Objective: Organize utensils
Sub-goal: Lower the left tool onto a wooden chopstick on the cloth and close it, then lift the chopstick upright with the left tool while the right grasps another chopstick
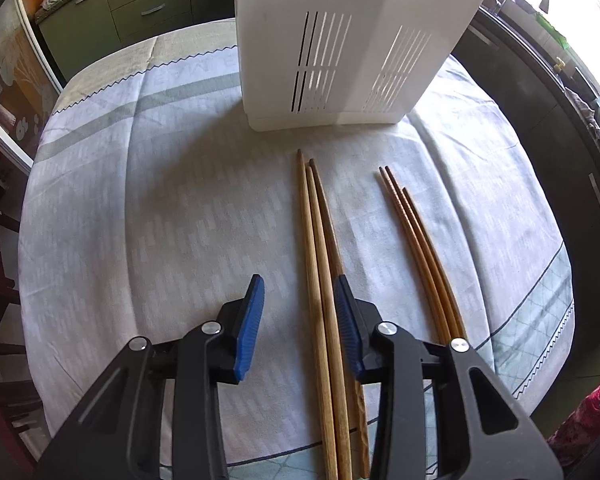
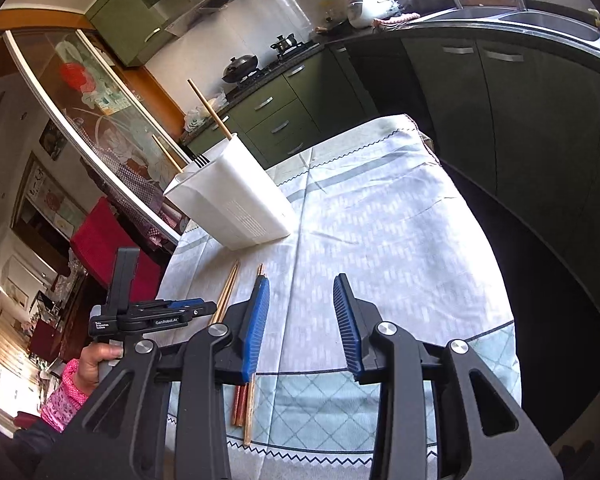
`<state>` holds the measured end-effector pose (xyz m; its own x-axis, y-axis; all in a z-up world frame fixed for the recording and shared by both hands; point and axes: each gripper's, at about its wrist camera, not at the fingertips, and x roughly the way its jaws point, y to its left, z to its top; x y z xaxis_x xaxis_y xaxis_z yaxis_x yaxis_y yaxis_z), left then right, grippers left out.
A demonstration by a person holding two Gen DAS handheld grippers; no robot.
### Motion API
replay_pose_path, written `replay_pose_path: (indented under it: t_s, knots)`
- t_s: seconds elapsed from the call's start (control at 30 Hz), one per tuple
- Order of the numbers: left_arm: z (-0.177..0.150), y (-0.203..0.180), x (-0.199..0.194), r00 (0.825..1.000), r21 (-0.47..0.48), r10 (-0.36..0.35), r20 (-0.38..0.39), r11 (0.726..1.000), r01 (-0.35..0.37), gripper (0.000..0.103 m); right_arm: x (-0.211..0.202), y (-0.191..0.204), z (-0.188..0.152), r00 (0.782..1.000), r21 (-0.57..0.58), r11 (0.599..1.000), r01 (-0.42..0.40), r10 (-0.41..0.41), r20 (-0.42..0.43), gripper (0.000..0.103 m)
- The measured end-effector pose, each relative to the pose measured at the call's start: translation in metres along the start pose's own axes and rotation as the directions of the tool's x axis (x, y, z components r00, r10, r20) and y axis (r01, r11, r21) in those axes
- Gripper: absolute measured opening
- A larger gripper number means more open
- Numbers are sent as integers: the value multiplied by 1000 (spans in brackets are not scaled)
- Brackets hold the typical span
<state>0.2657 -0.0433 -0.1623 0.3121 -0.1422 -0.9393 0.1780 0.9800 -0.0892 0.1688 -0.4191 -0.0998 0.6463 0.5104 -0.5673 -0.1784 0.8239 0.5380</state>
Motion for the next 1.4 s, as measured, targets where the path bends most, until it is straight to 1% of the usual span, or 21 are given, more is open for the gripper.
replay_pose_path:
  t_s: [0.03, 0.17, 0.27, 0.37, 0.5, 0.6, 0.63, 0.73, 0.77, 0.87, 0.9, 0.97, 1.0, 1.1, 1.2, 1.3, 1.4]
  knots:
    - [0, 0, 1, 1000, 0, 2, -3, 1000, -2, 27, -1, 0, -1, 1000, -2, 1000, -6, 6, 1, 38]
    - [-1, 1, 1, 1000, -9, -7, -9, 1000, 7, 21, 0, 6, 1, 1000, -9, 1000, -23, 23, -2, 38]
    - [-1, 4, -5, 1000, -8, -8, 0, 1000, 8, 21, 2, 7, 0, 999, -7, 1000, -30, 30, -10, 38]
    - [0, 4, -4, 1000, 7, -2, -14, 1000, 2, 21, 7, 6, -1, 999, 0, 999, -34, 34, -20, 38]
    - [0, -3, -2, 1000, 33, 25, -17, 999, -25, 21, 12, 6, -2, 999, 4, 999, -36, 36, -31, 38]
    - [3, -12, 4, 999, 44, 32, -34, 999, -31, 21, 15, 5, -2, 999, 4, 999, -34, 34, -38, 38]
    - [4, -15, 7, 998, 51, 45, -43, 998, -42, 21, 16, 5, -3, 999, 4, 999, -34, 34, -41, 38]
    - [8, -26, 11, 994, 86, 101, -30, 991, -98, 21, 22, 7, -5, 998, -2, 999, -35, 35, -58, 39]
    - [10, -30, 13, 994, 90, 109, -29, 990, -106, 21, 24, 8, -6, 997, -4, 999, -36, 35, -64, 39]
    - [19, -35, 17, 994, 83, 103, -29, 992, -100, 21, 31, 10, -8, 996, -6, 999, -36, 35, -83, 39]
    - [20, -35, 17, 995, 75, 93, -30, 993, -91, 20, 33, 10, -9, 995, -6, 999, -37, 36, -88, 39]
    - [21, -34, 17, 996, 76, 87, -26, 993, -85, 8, 36, 10, -10, 995, -6, 999, -35, 34, -94, 39]
    - [20, -32, 16, 996, 78, 84, -24, 994, -82, 8, 37, 10, -10, 995, -4, 999, -34, 33, -96, 39]
    - [17, -29, 15, 998, 67, 65, -11, 996, -64, 7, 41, 10, -11, 994, -2, 1000, -31, 31, -108, 42]
    - [15, -21, 10, 1000, 29, 23, 11, 999, -23, 7, 51, 16, -12, 990, -20, 999, -27, 24, -138, 43]
    - [11, -9, -5, 997, -2, 2, 78, 1000, -2, 7, 70, 30, -14, 982, -71, 997, -18, 4, -187, 43]
    - [6, -1, -30, 984, -24, -5, 177, 1000, 9, 7, 97, 47, -16, 970, -128, 992, -8, -24, -241, 43]
